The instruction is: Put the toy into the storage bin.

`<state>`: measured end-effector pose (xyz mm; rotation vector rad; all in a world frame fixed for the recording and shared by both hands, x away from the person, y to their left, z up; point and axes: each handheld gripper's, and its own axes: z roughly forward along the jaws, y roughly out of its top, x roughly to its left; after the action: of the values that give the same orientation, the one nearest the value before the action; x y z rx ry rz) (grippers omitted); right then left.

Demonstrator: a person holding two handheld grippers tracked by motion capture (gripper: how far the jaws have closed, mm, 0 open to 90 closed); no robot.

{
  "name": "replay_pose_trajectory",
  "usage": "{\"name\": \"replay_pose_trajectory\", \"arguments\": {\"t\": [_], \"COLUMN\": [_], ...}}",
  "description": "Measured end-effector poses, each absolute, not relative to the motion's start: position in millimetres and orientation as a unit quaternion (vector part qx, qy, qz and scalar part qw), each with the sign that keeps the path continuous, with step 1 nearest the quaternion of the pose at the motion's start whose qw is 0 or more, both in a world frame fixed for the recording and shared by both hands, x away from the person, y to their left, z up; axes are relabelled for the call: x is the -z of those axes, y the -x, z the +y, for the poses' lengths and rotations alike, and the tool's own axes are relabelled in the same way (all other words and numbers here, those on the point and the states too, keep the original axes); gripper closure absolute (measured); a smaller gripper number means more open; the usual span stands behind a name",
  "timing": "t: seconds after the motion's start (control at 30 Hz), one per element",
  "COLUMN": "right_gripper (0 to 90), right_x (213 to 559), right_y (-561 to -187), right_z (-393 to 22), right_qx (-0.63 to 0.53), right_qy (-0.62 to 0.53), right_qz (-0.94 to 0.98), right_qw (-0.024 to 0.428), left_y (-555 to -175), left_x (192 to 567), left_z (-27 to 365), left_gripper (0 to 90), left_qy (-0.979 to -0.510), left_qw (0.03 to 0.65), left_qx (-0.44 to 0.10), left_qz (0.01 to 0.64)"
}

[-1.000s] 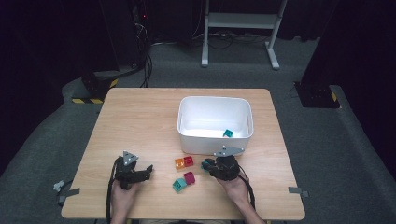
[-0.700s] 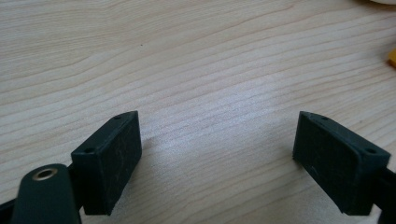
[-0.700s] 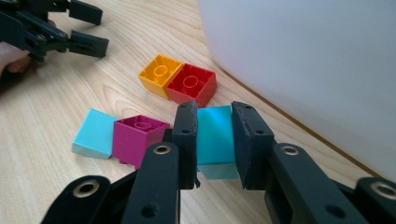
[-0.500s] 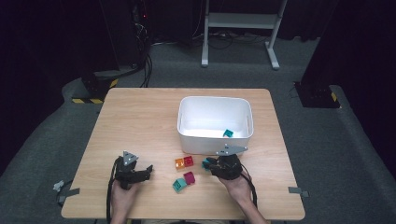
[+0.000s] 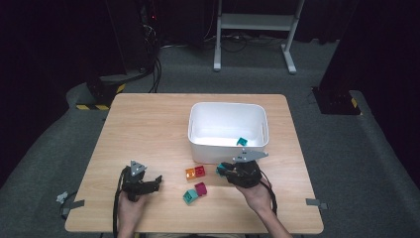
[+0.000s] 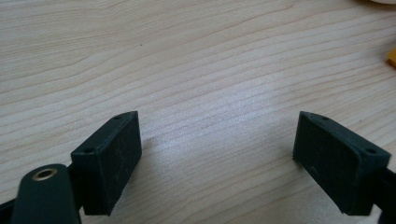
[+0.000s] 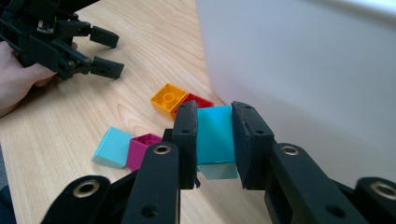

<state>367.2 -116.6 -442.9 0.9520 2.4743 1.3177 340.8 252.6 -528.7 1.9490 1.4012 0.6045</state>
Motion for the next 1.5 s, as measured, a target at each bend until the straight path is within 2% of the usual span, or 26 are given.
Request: {"name": "replay_pose_trajectory", "arguments": {"t": [0.33, 0.97, 1.5], "right_gripper": [72.7, 72.7, 72.7], "right_x": [408, 368, 350], "right_y": [-375, -384, -416], "right_z": [-125, -138, -148], "right_qx": [-0.479, -0.485, -0.486], "right_qy": [-0.309, -0.311, -0.343], "right_qz": [0.82, 0.813, 0.798], "right_qw": [0.051, 0.084, 0.098], "left_y": [-341, -341, -341], "left_x": [529, 529, 529], "left_z": [252, 252, 252], "left_gripper": [15.5, 15.7, 15.6], "left_qy": [-0.744, -0.743, -0.744], "left_qw": [0.326, 0.327, 0.326], "left_qx": [-0.232, -0.232, -0.233], "left_qz": [0.535, 0.536, 0.535]}}
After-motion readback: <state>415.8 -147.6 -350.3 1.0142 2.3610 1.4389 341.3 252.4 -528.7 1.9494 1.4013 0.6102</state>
